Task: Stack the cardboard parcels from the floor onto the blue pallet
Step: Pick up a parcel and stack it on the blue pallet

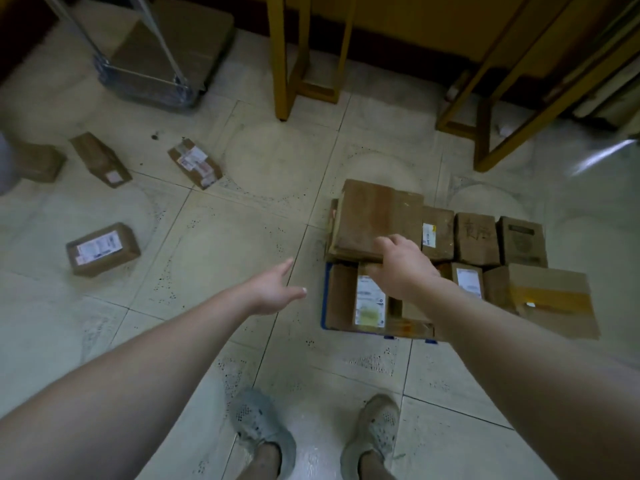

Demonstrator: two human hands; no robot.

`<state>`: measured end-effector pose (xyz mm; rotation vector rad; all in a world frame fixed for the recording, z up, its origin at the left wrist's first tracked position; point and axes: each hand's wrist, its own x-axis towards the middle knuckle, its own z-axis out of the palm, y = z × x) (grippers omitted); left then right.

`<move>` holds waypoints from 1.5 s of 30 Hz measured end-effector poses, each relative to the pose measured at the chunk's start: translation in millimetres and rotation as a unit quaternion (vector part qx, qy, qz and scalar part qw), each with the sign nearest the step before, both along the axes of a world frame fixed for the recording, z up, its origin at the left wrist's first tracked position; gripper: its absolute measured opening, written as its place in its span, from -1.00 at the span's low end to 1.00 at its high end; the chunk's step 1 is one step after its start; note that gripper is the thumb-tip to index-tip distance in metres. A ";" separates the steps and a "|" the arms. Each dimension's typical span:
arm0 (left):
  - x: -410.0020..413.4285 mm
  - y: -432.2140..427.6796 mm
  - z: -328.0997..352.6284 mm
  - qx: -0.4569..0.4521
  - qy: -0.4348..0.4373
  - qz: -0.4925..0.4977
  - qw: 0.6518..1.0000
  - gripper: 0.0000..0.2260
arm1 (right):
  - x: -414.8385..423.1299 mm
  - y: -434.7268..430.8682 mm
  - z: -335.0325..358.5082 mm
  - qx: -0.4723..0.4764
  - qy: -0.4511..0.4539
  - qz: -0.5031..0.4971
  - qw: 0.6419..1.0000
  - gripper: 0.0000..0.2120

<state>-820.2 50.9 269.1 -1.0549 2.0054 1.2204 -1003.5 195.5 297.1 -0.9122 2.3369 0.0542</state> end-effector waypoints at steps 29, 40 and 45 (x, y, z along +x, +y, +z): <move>-99.7 118.7 -241.2 0.233 0.033 0.325 0.916 -0.76 | -22.0 123.6 -236.7 -0.015 -0.122 -0.080 0.989 -0.42; -86.0 114.2 -235.9 0.244 0.098 0.301 0.917 -0.53 | -0.2 103.5 -232.9 -0.072 -0.209 -0.167 0.961 -0.32; -90.0 116.2 -238.9 0.223 0.093 0.291 0.926 -0.35 | -1.7 108.9 -236.0 -0.050 -0.157 -0.141 0.976 -0.35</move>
